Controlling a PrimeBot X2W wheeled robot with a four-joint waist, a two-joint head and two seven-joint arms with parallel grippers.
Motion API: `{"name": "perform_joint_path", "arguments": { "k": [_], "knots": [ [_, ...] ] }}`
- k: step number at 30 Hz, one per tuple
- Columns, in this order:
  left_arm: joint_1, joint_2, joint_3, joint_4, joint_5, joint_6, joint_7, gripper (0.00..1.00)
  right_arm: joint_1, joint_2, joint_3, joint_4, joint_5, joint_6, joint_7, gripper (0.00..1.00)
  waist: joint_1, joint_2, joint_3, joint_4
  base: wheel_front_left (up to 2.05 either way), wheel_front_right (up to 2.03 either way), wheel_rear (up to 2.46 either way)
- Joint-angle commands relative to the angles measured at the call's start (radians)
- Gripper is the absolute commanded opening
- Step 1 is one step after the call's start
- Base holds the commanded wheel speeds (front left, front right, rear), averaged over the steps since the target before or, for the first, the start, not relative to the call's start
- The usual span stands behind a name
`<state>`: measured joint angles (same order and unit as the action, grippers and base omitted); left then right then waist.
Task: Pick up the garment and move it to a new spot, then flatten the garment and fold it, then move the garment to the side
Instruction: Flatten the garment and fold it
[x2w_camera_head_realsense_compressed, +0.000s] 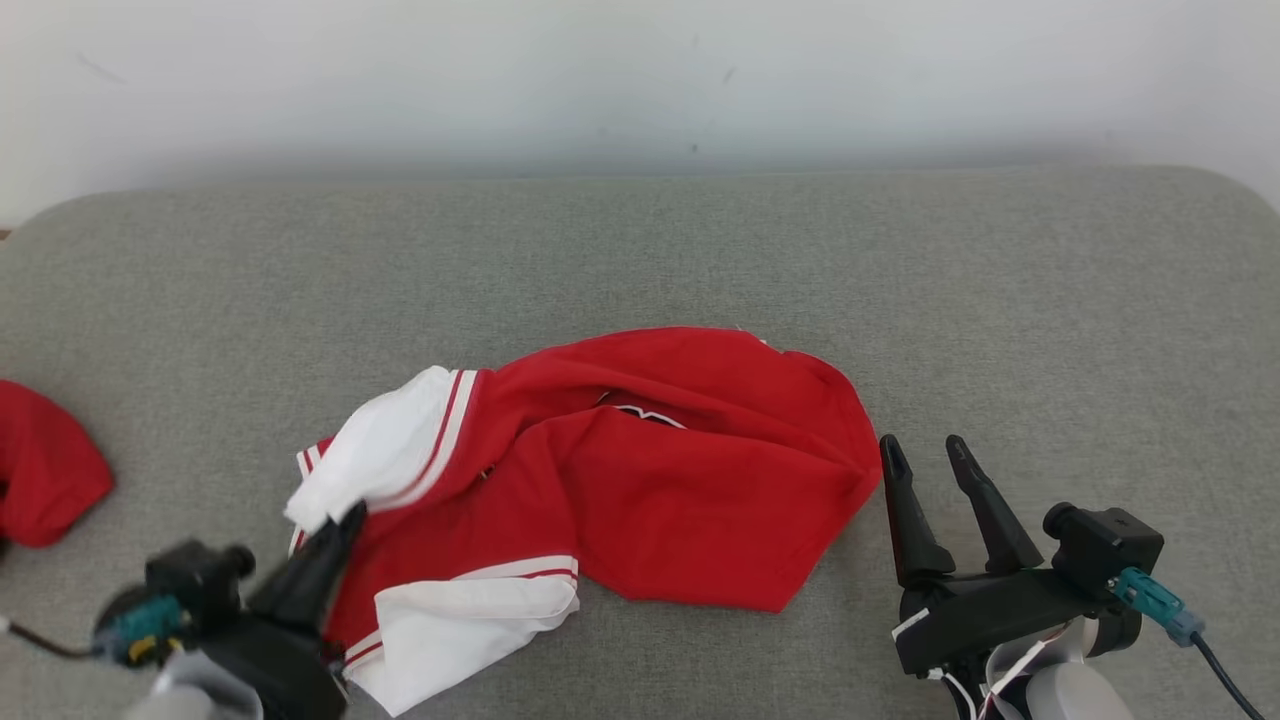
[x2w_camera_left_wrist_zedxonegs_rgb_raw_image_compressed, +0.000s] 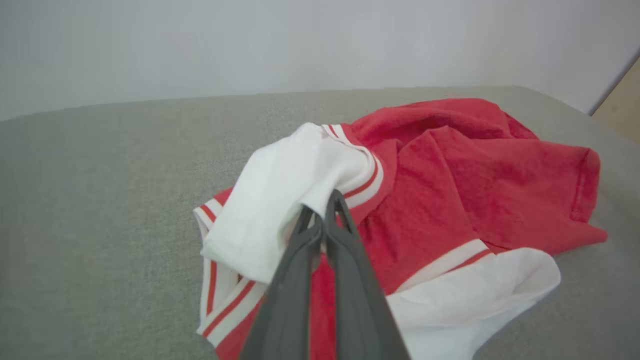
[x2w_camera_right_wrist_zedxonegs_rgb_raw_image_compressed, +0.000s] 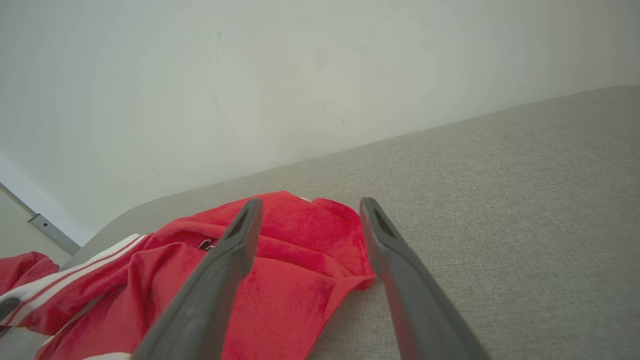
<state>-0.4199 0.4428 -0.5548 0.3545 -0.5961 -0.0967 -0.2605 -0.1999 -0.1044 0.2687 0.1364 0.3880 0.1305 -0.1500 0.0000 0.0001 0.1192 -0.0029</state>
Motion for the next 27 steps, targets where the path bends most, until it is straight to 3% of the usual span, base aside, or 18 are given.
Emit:
{"name": "perform_joint_path", "arguments": {
  "k": [1, 8, 17, 27],
  "knots": [
    [-0.043, 0.017, -0.008, -0.004, 0.015, -0.009, 0.011, 0.0, -0.005, 0.002, 0.002, 0.0, -0.004, 0.0, -0.004, 1.0, 0.0, -0.0001, 0.001, 0.006, 0.0, 0.0, 0.0],
    [-0.209, 0.099, -0.026, -0.05, 0.03, -0.026, 0.09, 0.0, -0.033, 0.008, 0.018, 0.003, 0.001, 0.0, -0.016, 1.0, 0.0, -0.0001, 0.027, -0.017, 0.0, 0.0, 0.0],
    [-0.446, 0.239, -0.091, -0.091, -0.009, -0.031, 0.176, 0.0, -0.062, 0.023, 0.028, 0.027, 0.006, 0.0, -0.053, 1.0, 0.0, -0.0001, 0.099, -0.107, 0.0, 0.0, 0.0],
    [-0.527, 0.296, -0.213, 0.073, -0.053, -0.032, 0.138, 0.0, -0.091, 0.031, 0.044, 0.058, 0.014, 0.0, -0.081, 1.0, 0.0, -0.0001, 0.132, -0.167, 0.0, 0.0, 0.0]
  ]
}}
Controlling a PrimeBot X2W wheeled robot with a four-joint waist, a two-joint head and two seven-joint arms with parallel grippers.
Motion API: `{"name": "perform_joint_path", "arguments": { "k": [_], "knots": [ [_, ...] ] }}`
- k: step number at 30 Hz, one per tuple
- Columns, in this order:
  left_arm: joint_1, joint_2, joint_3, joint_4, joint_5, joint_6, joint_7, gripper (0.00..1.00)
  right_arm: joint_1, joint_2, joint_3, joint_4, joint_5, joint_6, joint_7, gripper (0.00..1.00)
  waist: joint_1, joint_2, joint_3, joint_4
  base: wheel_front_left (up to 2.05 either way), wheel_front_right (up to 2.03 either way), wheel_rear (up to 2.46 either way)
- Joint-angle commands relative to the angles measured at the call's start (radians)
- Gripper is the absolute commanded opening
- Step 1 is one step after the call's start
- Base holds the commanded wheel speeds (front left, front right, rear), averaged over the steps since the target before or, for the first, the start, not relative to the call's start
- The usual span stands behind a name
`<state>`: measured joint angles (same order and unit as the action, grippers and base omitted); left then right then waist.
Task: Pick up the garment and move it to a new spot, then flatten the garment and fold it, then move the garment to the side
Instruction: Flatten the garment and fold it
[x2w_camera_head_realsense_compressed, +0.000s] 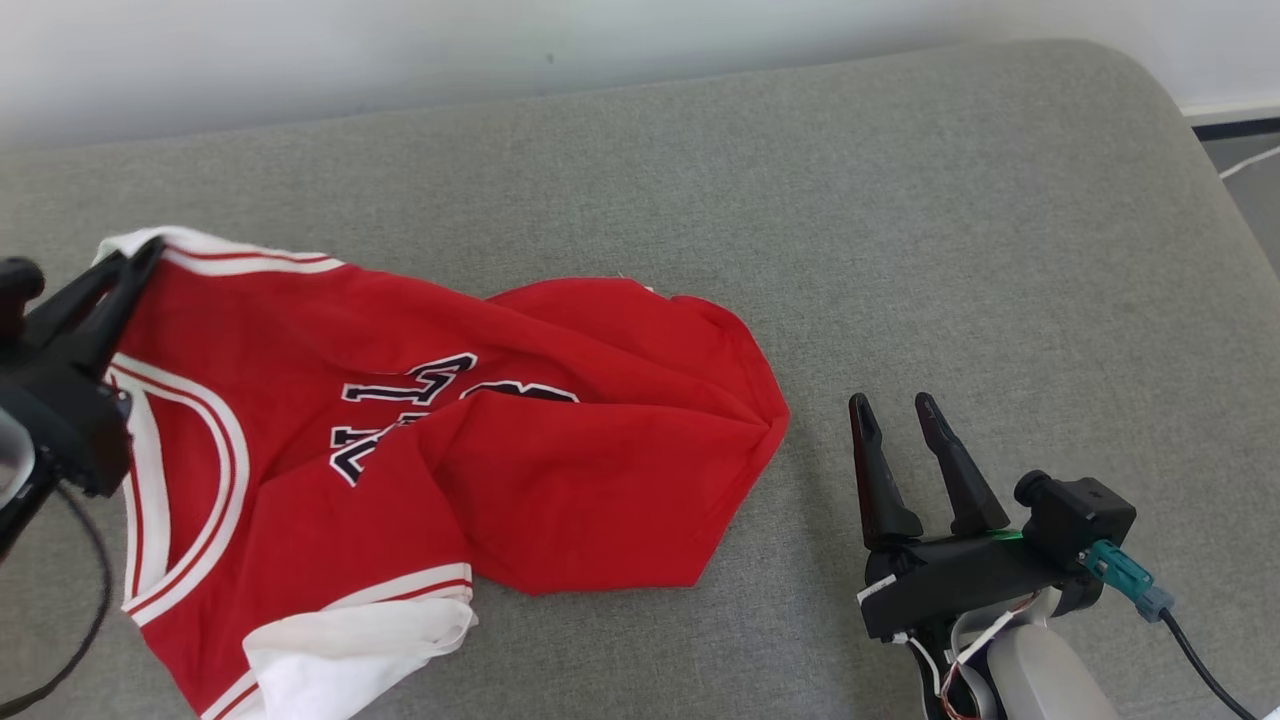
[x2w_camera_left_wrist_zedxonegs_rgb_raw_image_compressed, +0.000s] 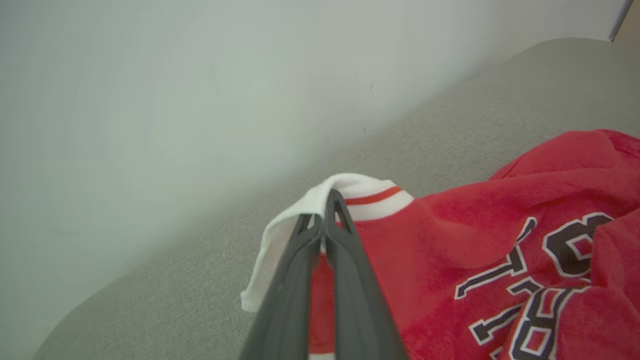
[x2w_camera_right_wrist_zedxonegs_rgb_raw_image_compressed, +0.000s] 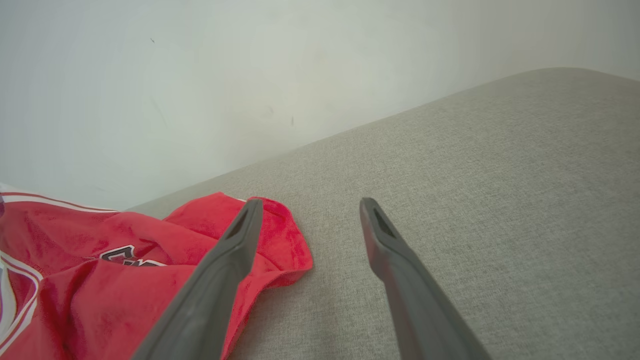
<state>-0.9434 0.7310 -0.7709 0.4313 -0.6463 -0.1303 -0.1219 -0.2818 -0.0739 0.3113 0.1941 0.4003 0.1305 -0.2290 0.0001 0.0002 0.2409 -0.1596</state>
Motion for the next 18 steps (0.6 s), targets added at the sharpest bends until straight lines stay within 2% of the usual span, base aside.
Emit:
{"name": "perform_joint_path", "arguments": {
  "k": [1, 3, 4, 5, 12, 18],
  "knots": [
    [-0.008, 0.01, -0.005, 0.023, 0.009, 0.002, -0.015, 0.0, -0.011, 0.001, 0.002, 0.003, 0.001, 0.0, -0.005, 1.0, -0.0001, -0.0002, 0.011, -0.012, 0.0, 0.0, 0.0],
    [-0.009, -0.003, -0.007, 0.079, 0.008, 0.002, -0.051, 0.0, -0.011, 0.002, 0.002, 0.009, -0.002, 0.0, -0.008, 1.0, -0.0001, -0.0002, 0.008, -0.011, 0.0, 0.0, 0.0],
    [-0.011, -0.008, -0.007, 0.103, 0.016, 0.002, -0.067, 0.53, -0.012, 0.002, 0.001, 0.011, -0.003, 0.0, -0.009, 1.0, -0.0001, -0.0002, 0.005, -0.009, 0.0, 0.0, 0.0],
    [-0.01, -0.015, -0.008, 0.127, 0.017, 0.002, -0.08, 1.0, -0.011, 0.001, -0.001, 0.013, -0.005, 0.0, -0.01, 1.0, -0.0001, -0.0002, 0.001, -0.005, 0.0, 0.0, 0.0],
    [0.029, -0.056, -0.026, 0.196, -0.011, 0.002, -0.12, 1.0, 0.003, -0.008, -0.008, 0.023, -0.008, 0.0, -0.001, 1.0, -0.0001, -0.0002, -0.036, 0.039, 0.0, 0.0, 0.0],
    [0.117, -0.092, 0.002, 0.143, -0.039, 0.018, -0.14, 1.0, 0.024, -0.011, -0.016, 0.026, 0.002, 0.0, 0.005, 1.0, -0.0001, -0.0002, -0.08, 0.086, 0.0, 0.0, 0.0]
  ]
}}
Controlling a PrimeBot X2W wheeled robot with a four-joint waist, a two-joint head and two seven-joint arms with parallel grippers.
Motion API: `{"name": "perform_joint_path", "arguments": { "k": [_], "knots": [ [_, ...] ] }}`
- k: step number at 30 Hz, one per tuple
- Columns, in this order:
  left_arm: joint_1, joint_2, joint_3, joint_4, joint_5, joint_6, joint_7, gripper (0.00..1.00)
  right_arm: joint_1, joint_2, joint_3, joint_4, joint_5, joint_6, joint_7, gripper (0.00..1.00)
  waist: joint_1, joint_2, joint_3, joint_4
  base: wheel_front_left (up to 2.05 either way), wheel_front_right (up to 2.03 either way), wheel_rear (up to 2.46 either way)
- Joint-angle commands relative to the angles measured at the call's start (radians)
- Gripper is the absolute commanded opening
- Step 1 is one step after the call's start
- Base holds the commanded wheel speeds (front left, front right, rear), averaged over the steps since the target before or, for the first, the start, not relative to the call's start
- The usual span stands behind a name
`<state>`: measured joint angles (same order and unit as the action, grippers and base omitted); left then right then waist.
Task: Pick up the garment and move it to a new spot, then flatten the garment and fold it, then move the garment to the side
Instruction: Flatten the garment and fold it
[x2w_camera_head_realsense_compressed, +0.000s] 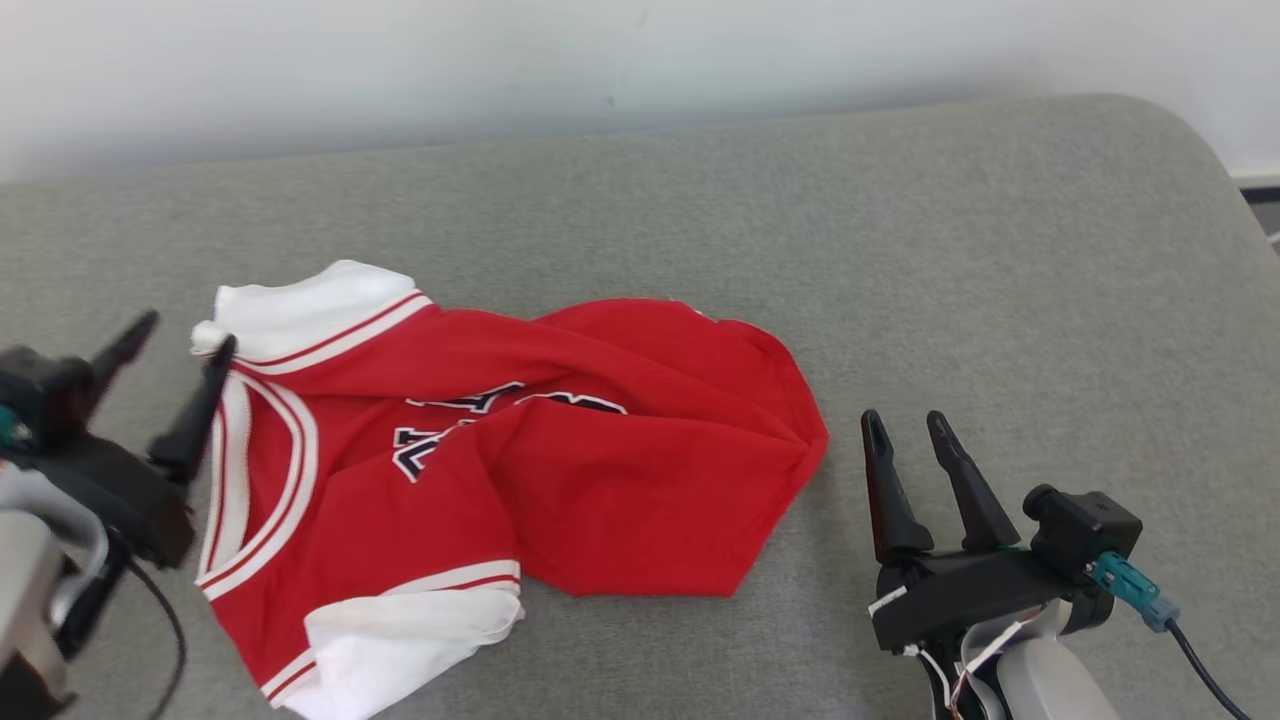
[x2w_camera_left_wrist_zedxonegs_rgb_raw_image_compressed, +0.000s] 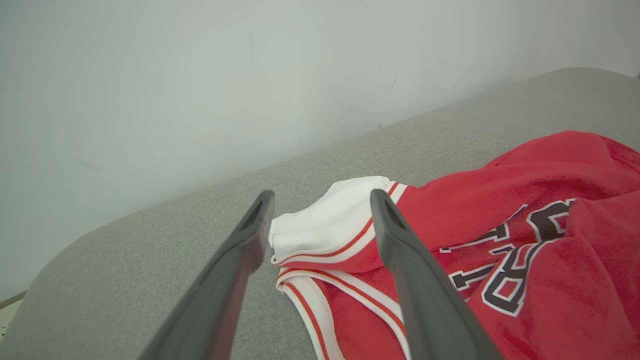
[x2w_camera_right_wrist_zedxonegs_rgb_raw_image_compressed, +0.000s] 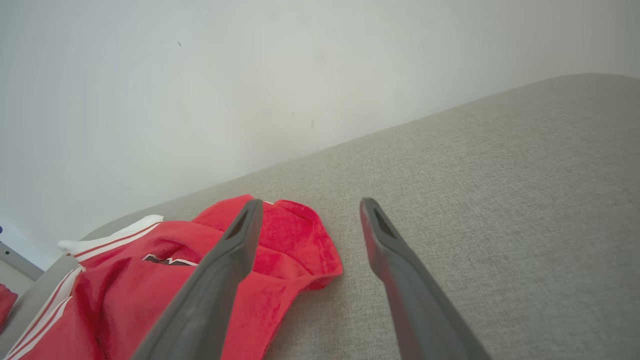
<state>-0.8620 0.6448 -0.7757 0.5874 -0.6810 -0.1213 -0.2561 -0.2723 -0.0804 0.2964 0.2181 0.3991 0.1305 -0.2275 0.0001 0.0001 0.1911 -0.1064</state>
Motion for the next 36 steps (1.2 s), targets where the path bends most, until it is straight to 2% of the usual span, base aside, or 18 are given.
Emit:
{"name": "perform_joint_path", "arguments": {
  "k": [1, 3, 4, 5, 11, 16, 24, 36],
  "knots": [
    [0.057, -0.011, 0.014, -0.032, -0.009, 0.018, -0.008, 1.0, 0.018, -0.004, -0.002, 0.002, 0.004, 0.0, 0.004, 1.0, -0.0001, -0.0001, -0.036, 0.041, 0.0, 0.0, 0.0],
    [0.125, -0.03, 0.039, -0.098, -0.019, 0.049, -0.009, 1.0, 0.027, -0.005, -0.005, 0.001, 0.005, 0.0, 0.006, 1.0, -0.0001, -0.0001, -0.051, 0.066, 0.0, 0.0, 0.0],
    [0.125, -0.03, 0.039, -0.098, -0.019, 0.049, -0.009, 1.0, 0.027, -0.005, -0.005, 0.001, 0.005, 0.0, 0.006, 1.0, -0.0001, -0.0001, -0.051, 0.066, 0.0, 0.0, 0.0],
    [0.313, -0.069, 0.22, -0.325, 0.014, 0.181, -0.01, 1.0, 0.05, -0.007, -0.002, 0.009, 0.019, 0.0, 0.039, 1.0, -0.0001, -0.0001, -0.081, 0.105, 0.0, 0.0, 0.0],
    [0.511, -0.128, 0.403, -0.516, 0.09, 0.276, -0.009, 1.0, 0.068, -0.011, -0.017, 0.018, 0.023, 0.0, 0.068, 1.0, -0.0001, -0.0001, -0.102, 0.123, 0.0, 0.0, 0.0],
    [0.648, -0.176, 0.484, -0.625, 0.162, 0.308, -0.01, 1.0, 0.08, -0.013, -0.042, 0.028, 0.019, 0.0, 0.094, 1.0, -0.0001, -0.0001, -0.107, 0.144, 0.0, 0.0, 0.0],
    [0.778, -0.256, 0.588, -0.719, 0.246, 0.334, -0.01, 1.0, 0.095, -0.005, -0.087, 0.054, -0.005, 0.0, 0.124, 1.0, -0.0001, -0.0001, -0.117, 0.175, 0.0, 0.0, 0.0],
    [0.832, -0.349, 0.646, -0.714, 0.295, 0.269, -0.01, 1.0, 0.064, -0.002, -0.127, 0.152, -0.007, 0.0, 0.186, 1.0, -0.0001, -0.0001, -0.127, 0.222, 0.0, 0.0, 0.0]
  ]
}}
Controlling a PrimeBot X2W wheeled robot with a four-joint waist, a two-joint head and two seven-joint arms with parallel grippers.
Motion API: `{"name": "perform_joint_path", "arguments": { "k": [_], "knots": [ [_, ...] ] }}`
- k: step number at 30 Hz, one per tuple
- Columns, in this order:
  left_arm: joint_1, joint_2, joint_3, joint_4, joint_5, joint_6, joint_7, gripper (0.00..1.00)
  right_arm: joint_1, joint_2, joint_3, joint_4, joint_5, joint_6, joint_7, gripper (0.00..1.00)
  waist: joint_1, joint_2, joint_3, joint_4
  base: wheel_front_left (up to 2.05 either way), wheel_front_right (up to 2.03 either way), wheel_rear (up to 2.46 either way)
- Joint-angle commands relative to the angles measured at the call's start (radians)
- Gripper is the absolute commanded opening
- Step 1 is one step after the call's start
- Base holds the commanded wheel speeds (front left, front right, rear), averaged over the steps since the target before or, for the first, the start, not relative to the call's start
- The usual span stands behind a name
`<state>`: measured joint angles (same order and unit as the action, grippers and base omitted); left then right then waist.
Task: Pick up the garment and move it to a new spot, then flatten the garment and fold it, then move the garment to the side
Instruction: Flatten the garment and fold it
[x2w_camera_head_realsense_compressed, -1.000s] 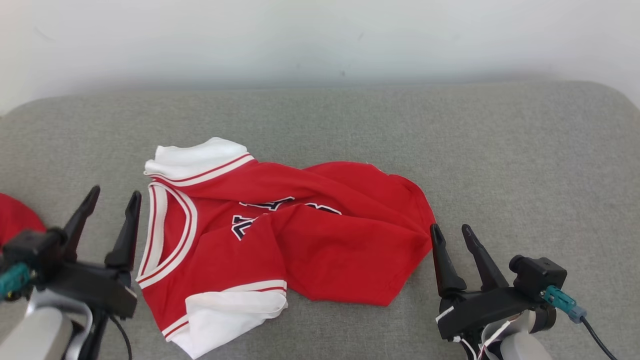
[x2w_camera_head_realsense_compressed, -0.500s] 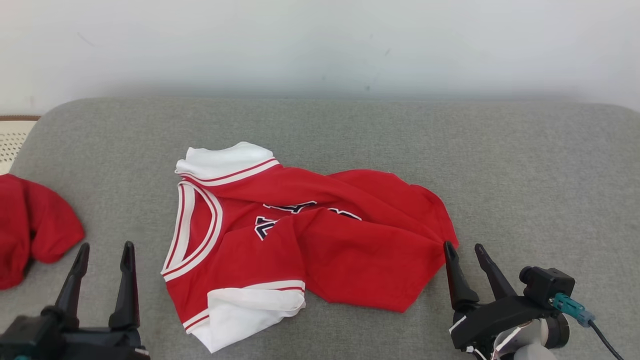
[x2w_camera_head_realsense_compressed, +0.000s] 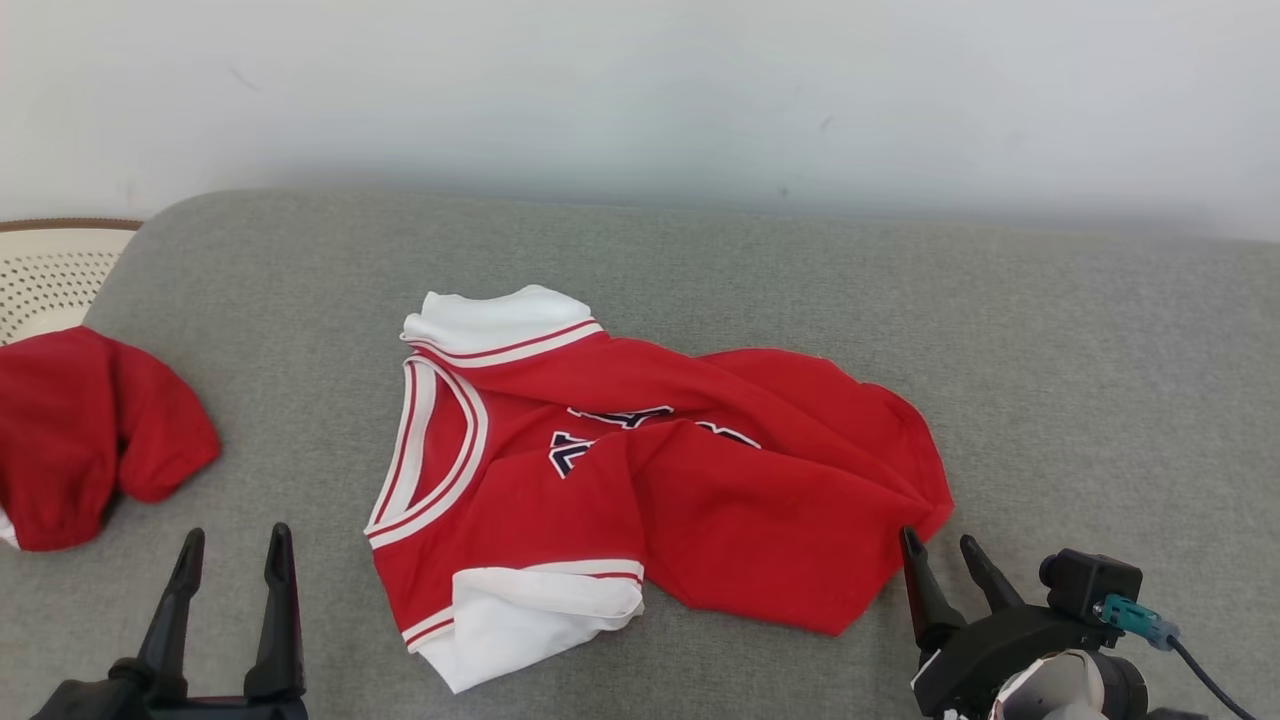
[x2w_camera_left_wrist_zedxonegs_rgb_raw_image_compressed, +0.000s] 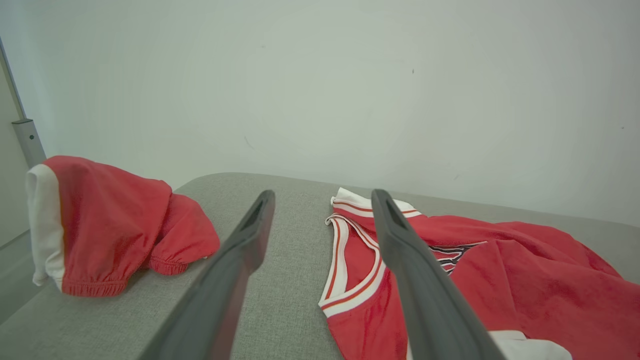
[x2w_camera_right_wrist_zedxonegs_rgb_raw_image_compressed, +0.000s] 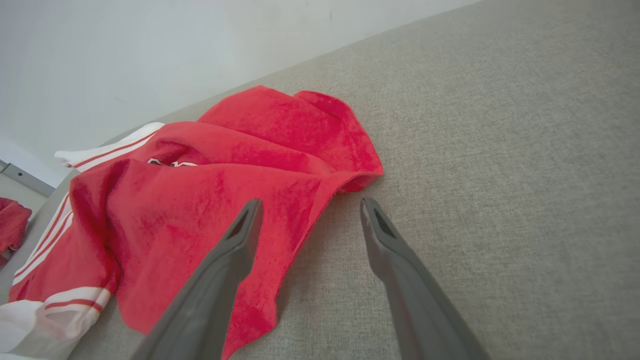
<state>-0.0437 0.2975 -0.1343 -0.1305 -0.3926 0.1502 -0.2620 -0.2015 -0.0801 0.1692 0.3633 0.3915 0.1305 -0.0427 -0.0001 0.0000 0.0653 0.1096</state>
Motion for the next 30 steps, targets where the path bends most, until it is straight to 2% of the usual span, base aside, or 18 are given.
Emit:
{"name": "perform_joint_path", "arguments": {
  "k": [1, 9, 10, 11, 12, 18, 23, 30],
  "knots": [
    [0.013, -0.008, 0.007, 0.007, 0.01, -0.01, -0.004, 1.0, -0.014, -0.004, -0.003, 0.023, 0.001, 0.0, 0.005, 1.0, 0.0001, 0.0, -0.001, 0.01, 0.0, 0.0, 0.0],
    [0.005, -0.042, 0.016, 0.029, 0.033, -0.052, -0.004, 1.0, -0.079, -0.016, -0.003, 0.152, 0.015, 0.0, -0.002, 1.0, 0.0001, 0.0, 0.004, 0.044, 0.0, 0.0, 0.0],
    [0.004, -0.046, 0.017, 0.032, 0.036, -0.059, -0.004, 1.0, -0.091, -0.018, -0.002, 0.169, 0.018, 0.0, -0.007, 0.8, 0.0001, 0.0, 0.005, 0.049, 0.0, 0.0, 0.0],
    [0.004, -0.05, 0.018, 0.035, 0.04, -0.062, -0.004, 1.0, -0.103, -0.018, 0.002, 0.185, 0.023, 0.0, -0.014, 0.36, 0.0001, 0.0, 0.005, 0.054, 0.0, 0.0, 0.0],
    [0.004, -0.053, 0.019, 0.038, 0.043, -0.069, -0.004, 1.0, -0.115, -0.019, 0.007, 0.202, 0.025, 0.0, -0.019, 0.0, 0.0001, 0.0, 0.006, 0.058, 0.0, 0.0, 0.0],
    [0.003, -0.073, 0.029, 0.056, 0.053, -0.088, -0.004, 1.0, -0.196, -0.046, 0.045, 0.249, 0.047, 0.0, -0.062, 0.0, 0.0001, 0.0, 0.004, 0.073, 0.0, 0.0, 0.0],
    [0.019, -0.089, 0.037, 0.066, 0.066, -0.096, -0.004, 1.0, -0.274, -0.099, 0.064, 0.218, 0.089, 0.0, -0.082, 0.0, 0.0001, 0.0, -0.012, 0.069, 0.0, 0.0, 0.0],
    [0.026, -0.111, 0.044, 0.078, 0.078, -0.113, -0.004, 1.0, -0.346, -0.185, 0.09, 0.145, 0.124, 0.0, -0.048, 0.0, 0.0001, 0.0, -0.03, 0.068, 0.0, 0.0, 0.0]
  ]
}}
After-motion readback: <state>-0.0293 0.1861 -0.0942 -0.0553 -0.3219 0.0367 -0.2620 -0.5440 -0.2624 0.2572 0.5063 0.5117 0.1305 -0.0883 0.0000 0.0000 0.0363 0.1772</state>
